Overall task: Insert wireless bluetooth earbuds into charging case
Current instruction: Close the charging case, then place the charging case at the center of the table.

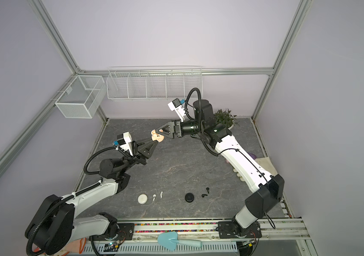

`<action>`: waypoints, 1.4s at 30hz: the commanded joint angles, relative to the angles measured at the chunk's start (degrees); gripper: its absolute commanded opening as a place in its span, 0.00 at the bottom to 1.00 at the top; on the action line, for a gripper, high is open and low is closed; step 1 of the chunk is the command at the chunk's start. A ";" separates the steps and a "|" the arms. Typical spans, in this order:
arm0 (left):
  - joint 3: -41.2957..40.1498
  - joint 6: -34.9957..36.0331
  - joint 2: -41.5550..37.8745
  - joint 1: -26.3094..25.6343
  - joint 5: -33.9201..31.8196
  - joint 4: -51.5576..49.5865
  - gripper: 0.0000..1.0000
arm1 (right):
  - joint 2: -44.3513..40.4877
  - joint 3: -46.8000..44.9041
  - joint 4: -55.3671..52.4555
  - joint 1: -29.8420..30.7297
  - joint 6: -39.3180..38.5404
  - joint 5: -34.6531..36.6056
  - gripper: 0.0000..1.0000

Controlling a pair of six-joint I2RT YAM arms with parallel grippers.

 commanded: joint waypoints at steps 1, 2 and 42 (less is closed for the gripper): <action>-1.20 -0.35 0.41 -0.26 0.77 2.12 0.00 | -0.63 -0.41 4.65 0.27 2.48 -5.90 0.84; -1.42 -0.35 0.43 -0.25 0.62 2.12 0.00 | -0.99 -0.68 5.21 0.26 2.78 -6.18 0.83; 18.15 -14.99 37.34 5.56 -8.62 -47.52 0.00 | 4.17 -28.76 0.29 -1.30 -13.51 30.66 0.73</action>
